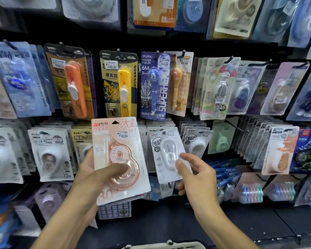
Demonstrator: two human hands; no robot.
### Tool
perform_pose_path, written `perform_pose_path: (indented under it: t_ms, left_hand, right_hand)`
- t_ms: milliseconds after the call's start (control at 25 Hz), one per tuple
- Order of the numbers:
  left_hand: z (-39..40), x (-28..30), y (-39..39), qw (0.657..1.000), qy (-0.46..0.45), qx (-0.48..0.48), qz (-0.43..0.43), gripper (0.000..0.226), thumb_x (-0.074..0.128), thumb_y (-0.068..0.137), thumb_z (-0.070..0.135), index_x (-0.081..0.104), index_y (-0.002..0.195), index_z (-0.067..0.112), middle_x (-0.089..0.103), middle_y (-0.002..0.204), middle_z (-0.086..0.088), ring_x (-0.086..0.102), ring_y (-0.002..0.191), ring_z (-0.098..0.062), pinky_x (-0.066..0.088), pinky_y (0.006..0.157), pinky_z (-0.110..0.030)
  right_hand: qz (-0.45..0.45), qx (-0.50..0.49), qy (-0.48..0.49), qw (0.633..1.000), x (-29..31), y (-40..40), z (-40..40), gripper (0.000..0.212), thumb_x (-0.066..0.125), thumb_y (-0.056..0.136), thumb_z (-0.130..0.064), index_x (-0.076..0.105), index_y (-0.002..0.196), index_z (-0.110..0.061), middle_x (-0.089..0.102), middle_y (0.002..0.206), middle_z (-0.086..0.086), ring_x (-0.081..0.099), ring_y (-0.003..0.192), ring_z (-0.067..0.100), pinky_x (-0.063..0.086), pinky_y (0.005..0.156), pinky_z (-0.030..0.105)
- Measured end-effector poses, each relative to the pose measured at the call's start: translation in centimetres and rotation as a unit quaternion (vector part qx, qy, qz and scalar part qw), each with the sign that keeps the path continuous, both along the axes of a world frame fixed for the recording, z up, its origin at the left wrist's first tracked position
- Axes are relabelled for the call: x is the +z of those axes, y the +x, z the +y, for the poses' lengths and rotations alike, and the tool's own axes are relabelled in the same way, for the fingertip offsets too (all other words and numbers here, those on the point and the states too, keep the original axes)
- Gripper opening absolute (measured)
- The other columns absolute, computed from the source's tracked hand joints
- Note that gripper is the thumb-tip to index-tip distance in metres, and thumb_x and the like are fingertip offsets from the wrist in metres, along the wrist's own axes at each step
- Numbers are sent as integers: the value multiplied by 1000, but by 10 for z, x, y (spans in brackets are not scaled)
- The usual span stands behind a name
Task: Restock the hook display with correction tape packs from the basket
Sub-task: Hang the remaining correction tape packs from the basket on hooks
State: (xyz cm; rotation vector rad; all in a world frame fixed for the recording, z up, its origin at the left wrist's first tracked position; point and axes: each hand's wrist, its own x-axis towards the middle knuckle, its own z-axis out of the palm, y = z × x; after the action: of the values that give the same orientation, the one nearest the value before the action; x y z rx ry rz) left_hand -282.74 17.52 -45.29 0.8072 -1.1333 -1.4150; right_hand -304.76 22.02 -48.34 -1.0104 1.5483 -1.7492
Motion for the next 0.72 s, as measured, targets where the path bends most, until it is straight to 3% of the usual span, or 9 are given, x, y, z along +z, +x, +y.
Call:
perform_pose_path:
  t_ms: [80, 160, 200, 240, 320, 400, 560, 640, 720]
  left_hand:
    - [0, -2, -2, 999, 13, -21, 23, 64, 77, 61, -2, 66, 120, 20, 77, 111, -13, 76, 96, -35, 59, 86, -53]
    - [0, -3, -2, 994, 45, -56, 76, 58, 75, 64, -2, 69, 118, 19, 76, 113, -13, 76, 93, -33, 62, 78, -48]
    - [-1, -3, -2, 989, 64, -76, 110, 56, 75, 63, -1, 72, 115, 20, 76, 113, -13, 76, 92, -31, 63, 75, -47]
    - [-2, -4, -2, 982, 84, -94, 140, 54, 75, 61, 0, 75, 111, 20, 76, 112, -13, 77, 90, -31, 63, 74, -47]
    - [-1, -7, -5, 970, 120, -123, 173, 50, 76, 55, -1, 80, 101, 16, 77, 107, -16, 77, 87, -32, 62, 73, -51]
    - [0, -10, -8, 965, 139, -130, 179, 44, 75, 51, -3, 80, 94, 8, 78, 98, -18, 77, 83, -33, 62, 68, -53]
    - [-10, -2, 2, 977, 101, -44, 185, 32, 71, 64, -2, 83, 85, 18, 78, 106, -11, 78, 88, -27, 61, 75, -54]
    - [-16, 2, 12, 978, 84, 24, 188, 29, 70, 68, 1, 84, 84, 21, 78, 108, -8, 78, 89, -22, 61, 77, -50]
    - [-18, 3, 16, 979, 86, 38, 182, 32, 72, 69, 4, 82, 97, 16, 78, 111, -8, 77, 93, -22, 61, 80, -48]
  right_hand:
    - [-17, 36, 27, 999, -2, 2, -2, 33, 72, 93, -17, 66, 112, -43, 66, 108, -23, 75, 69, 19, 63, 65, 36]
    - [-60, 104, 58, 991, 1, 3, -2, 53, 80, 85, -33, 57, 131, -43, 60, 128, -18, 72, 103, 20, 60, 89, 42]
    - [-94, 156, 59, 981, 4, 3, 0, 62, 84, 78, -45, 57, 134, -41, 61, 133, -11, 69, 108, 22, 60, 88, 41]
    - [-122, 218, 56, 967, 6, 5, 3, 64, 85, 73, -50, 62, 131, -36, 67, 128, -3, 69, 101, 26, 62, 79, 39]
    - [-119, 320, 46, 939, 10, 9, 9, 41, 81, 78, -43, 73, 113, -22, 77, 101, 10, 69, 71, 30, 60, 53, 32]
    - [-79, 320, 45, 943, 9, 13, 12, 14, 71, 92, -25, 75, 97, -13, 76, 80, 14, 69, 52, 24, 52, 39, 25]
    - [-93, 154, 23, 983, 0, -2, 9, 13, 57, 101, -10, 70, 101, -8, 77, 80, 12, 67, 51, 22, 52, 39, 24]
    - [-92, 125, 30, 987, -1, -14, 7, 13, 56, 102, -10, 70, 104, -8, 77, 79, 12, 67, 51, 22, 52, 40, 24]
    - [-67, 118, 56, 989, -3, -18, 0, 14, 57, 102, -11, 70, 103, -9, 76, 77, 12, 66, 51, 22, 52, 40, 24]
